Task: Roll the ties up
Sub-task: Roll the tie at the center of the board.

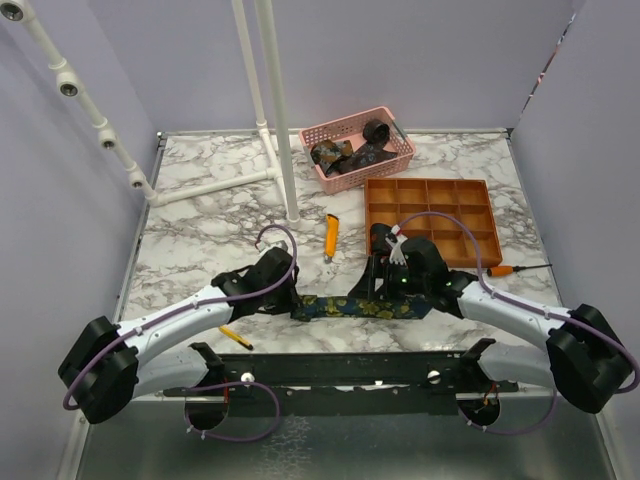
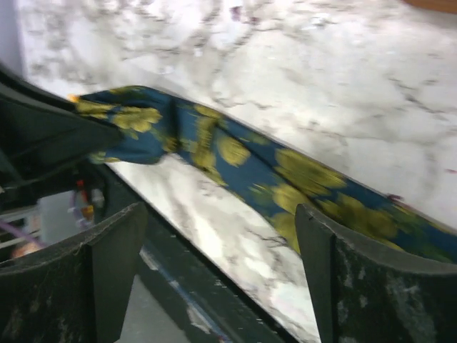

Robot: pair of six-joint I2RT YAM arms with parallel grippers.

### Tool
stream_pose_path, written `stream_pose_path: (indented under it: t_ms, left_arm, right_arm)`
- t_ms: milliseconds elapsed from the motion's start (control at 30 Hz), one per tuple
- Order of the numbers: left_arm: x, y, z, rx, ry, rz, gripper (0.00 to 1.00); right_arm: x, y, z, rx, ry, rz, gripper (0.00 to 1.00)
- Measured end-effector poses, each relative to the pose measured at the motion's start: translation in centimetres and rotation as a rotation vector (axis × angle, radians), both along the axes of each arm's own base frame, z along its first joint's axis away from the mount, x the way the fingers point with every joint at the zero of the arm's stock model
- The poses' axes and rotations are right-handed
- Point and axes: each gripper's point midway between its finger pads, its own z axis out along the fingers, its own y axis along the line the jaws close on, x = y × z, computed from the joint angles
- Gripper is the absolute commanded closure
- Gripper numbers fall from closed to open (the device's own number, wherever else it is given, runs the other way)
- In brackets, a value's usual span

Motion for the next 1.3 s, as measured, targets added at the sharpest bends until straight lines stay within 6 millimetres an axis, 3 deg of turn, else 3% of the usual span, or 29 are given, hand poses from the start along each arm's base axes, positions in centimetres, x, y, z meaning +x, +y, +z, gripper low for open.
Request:
stream_pose_path:
  t_ms: [233, 767, 1000, 1133, 1300]
  left_arm:
    - [1.1, 2.9, -0.2, 0.263, 0.039, 0.123, 1.0]
    - [1.2, 5.8, 0.7, 0.892, 0.004, 0.111, 1.0]
    - [2.1, 4.5, 0.6, 1.084, 0.035, 0.12, 1.0]
    - [2.3, 2.6, -0.3, 1.157, 0.018, 0.082, 1.0]
    - [2.6, 1.6, -0.5, 1.196, 0.013, 0.07, 1.0]
  right_arm:
    - [-0.2, -3.2, -2.6, -0.188, 0.029, -0.075, 0.26]
    - [-1.8, -5.5, -3.2, -0.218, 0.018, -0.115, 0.23]
    - [-2.6, -6.3, -3.2, -0.205, 0.021, -0.147, 0.21]
    - [-2.7, -6.5, -2.8, -0.191, 0.022, -0.171, 0.2]
    - [-3.1, -6.9, -2.5, -0.171, 0.034, -0.207, 0.13]
